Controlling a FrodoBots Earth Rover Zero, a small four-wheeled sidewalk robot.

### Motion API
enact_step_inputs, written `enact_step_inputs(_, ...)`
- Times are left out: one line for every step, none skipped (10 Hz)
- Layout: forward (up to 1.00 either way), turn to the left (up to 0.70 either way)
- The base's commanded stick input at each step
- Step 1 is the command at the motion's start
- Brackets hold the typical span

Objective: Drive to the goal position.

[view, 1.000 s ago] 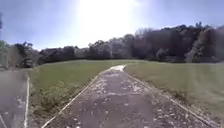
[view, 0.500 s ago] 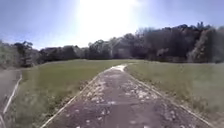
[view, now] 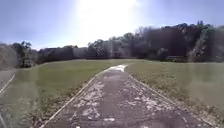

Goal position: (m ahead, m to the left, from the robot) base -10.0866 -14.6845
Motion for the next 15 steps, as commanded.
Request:
enact_step_inputs(0.85, 0.0)
enact_step_inputs(0.85, 0.0)
enact_step_inputs(0.85, 0.0)
enact_step_inputs(0.85, 0.0)
enact_step_inputs(0.85, 0.0)
enact_step_inputs(0.85, 0.0)
enact_step_inputs(0.85, 0.0)
enact_step_inputs(0.85, 0.0)
enact_step_inputs(0.85, 0.0)
enact_step_inputs(0.85, 0.0)
enact_step_inputs(0.85, 0.0)
enact_step_inputs(0.85, 0.0)
enact_step_inputs(0.85, 0.0)
enact_step_inputs(0.85, 0.0)
enact_step_inputs(0.85, 0.0)
